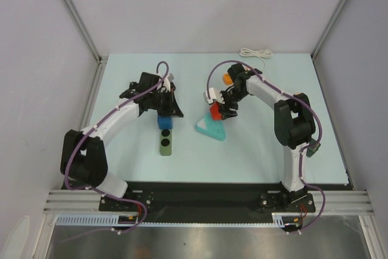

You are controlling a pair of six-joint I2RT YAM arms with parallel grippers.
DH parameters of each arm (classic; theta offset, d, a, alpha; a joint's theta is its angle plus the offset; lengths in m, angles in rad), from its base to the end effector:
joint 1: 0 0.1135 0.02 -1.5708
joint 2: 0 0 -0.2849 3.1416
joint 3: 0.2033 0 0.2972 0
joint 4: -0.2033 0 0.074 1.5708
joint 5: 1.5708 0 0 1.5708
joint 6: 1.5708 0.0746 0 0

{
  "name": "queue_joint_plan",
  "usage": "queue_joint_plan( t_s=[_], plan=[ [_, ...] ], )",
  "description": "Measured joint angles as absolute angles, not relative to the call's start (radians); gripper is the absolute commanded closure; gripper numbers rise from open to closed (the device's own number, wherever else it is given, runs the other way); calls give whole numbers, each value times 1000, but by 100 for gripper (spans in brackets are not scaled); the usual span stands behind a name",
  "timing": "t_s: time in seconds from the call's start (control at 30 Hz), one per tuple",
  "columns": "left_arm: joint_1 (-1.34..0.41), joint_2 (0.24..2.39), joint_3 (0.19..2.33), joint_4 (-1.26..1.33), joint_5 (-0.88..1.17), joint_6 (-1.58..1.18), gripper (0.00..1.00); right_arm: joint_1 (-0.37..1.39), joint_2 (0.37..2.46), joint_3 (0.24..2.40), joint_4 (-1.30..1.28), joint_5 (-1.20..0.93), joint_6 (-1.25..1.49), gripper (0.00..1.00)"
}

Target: Insert the plug

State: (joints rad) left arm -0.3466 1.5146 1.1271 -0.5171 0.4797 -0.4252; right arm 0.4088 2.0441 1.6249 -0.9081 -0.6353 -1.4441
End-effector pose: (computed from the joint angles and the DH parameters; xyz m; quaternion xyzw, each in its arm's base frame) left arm 0.3483 -0.1624 0.2333 0.0416 0.9203 -0.3275 0.2098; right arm 0.4160 0.2284 0.1733 -0.7767 0.5361 0.2123 0.2537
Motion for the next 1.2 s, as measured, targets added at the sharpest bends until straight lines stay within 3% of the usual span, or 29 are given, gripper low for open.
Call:
queue_joint_plan(
  t_s=[1.2],
  plan=[
    [-356,1514,1127,-503,483,-425,100,478,2132,1792,-1030,-473,-1375,100]
  ],
)
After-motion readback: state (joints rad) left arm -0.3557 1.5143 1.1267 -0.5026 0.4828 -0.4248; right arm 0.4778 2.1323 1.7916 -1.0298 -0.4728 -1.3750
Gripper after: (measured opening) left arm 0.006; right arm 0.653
